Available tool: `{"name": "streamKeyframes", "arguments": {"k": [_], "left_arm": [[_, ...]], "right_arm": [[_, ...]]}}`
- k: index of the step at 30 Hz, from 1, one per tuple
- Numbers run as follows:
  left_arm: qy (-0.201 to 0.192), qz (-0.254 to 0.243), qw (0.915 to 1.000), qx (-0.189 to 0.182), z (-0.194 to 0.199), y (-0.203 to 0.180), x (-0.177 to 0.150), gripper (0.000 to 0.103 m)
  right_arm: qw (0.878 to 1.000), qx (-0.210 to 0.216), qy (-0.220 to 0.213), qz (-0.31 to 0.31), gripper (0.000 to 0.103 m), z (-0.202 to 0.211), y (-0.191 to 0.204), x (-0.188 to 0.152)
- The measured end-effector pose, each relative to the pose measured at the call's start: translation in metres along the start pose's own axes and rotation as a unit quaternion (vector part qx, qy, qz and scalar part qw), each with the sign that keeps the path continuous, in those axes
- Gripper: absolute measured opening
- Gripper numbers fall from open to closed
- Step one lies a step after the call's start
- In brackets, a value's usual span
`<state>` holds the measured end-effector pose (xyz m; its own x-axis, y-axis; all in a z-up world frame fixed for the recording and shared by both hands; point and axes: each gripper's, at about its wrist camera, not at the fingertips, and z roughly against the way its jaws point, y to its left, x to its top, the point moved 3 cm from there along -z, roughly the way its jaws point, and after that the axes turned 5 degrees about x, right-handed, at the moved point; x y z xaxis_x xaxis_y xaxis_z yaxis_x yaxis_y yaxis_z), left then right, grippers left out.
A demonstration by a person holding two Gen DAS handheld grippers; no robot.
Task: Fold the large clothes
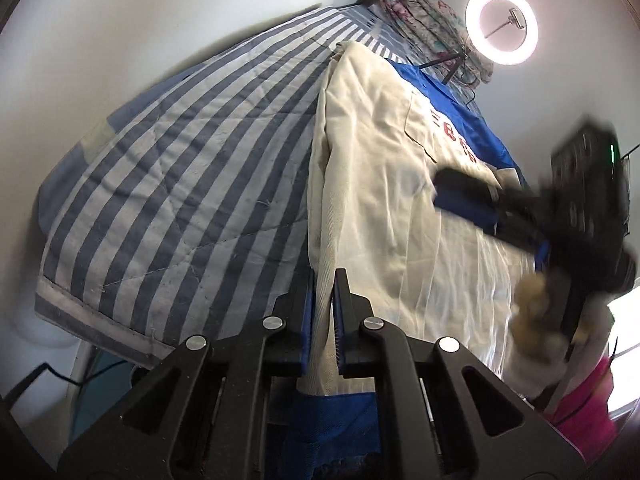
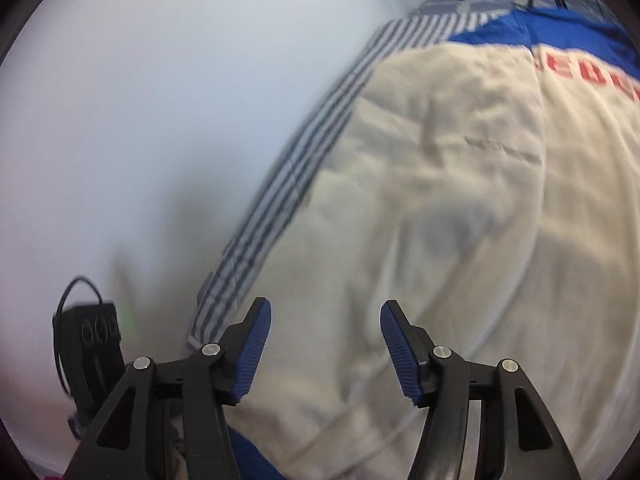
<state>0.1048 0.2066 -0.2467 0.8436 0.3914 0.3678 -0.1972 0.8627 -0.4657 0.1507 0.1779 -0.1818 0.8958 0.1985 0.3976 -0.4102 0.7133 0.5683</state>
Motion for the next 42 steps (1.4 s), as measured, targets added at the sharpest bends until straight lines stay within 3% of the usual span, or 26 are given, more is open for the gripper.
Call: {"name": "streamKeyframes", "arguments": {"k": [10,15,16,18,21,23,25,26,29,33,34,37,39,42], "left_arm": [[-0.005,-0.018,0.9998,-0.004,0.002,-0.011,0.002,0.006],[-0.004,-0.027,0.9996,-0.001,-0.003,-0.016,0.001,0.006],[-0.004,-0.028,0.9996,0.001,-0.004,-0.017,0.0,0.006],[-0.001,-0.038,0.9993,0.004,-0.006,-0.02,-0.001,0.006],[-0.007,-0.047,0.9987,0.017,-0.004,-0.027,-0.005,0.007],[-0.007,-0.047,0.9986,0.024,-0.004,-0.029,-0.007,0.016],[-0.012,-0.045,0.9985,0.029,-0.002,-0.026,-0.008,0.055],[-0.015,-0.04,0.9987,0.026,-0.002,-0.023,-0.01,0.058],[-0.003,-0.021,0.9995,0.024,-0.01,-0.015,-0.015,0.058],[0.023,0.013,0.9996,-0.006,-0.019,-0.004,-0.02,0.058],[0.023,0.021,0.9994,-0.011,-0.018,-0.002,-0.02,0.054],[0.018,0.049,0.9986,-0.008,-0.013,0.007,-0.019,0.027],[0.008,0.049,0.9987,-0.012,-0.006,0.007,-0.017,0.022],[-0.017,0.007,0.9998,0.002,0.009,-0.012,-0.018,0.019]], "right_arm": [[0.993,-0.091,0.072,0.019,0.061,-0.078,0.034,0.042],[0.98,-0.17,0.099,0.045,0.06,-0.111,0.039,0.043],[0.978,-0.176,0.103,0.04,0.057,-0.115,0.037,0.043],[0.974,-0.196,0.112,0.025,0.028,-0.122,0.027,0.043],[0.976,-0.19,0.104,0.018,0.006,-0.12,0.014,0.044],[0.981,-0.166,0.096,0.007,0.003,-0.109,0.005,0.042],[0.986,-0.14,0.086,-0.011,0.001,-0.099,-0.005,0.042],[0.988,-0.127,0.08,-0.019,0.001,-0.094,-0.009,0.042],[0.992,-0.103,0.07,-0.032,0.001,-0.084,-0.018,0.042],[0.994,-0.091,0.057,-0.033,0.001,-0.067,-0.021,0.035],[0.994,-0.089,0.054,-0.033,0.001,-0.063,-0.022,0.034],[0.995,-0.082,0.048,-0.035,0.001,-0.053,-0.027,0.035],[0.996,-0.073,0.042,-0.04,0.001,-0.041,-0.033,0.036],[0.997,-0.057,0.031,-0.046,0.001,-0.04,-0.039,0.055]]}}
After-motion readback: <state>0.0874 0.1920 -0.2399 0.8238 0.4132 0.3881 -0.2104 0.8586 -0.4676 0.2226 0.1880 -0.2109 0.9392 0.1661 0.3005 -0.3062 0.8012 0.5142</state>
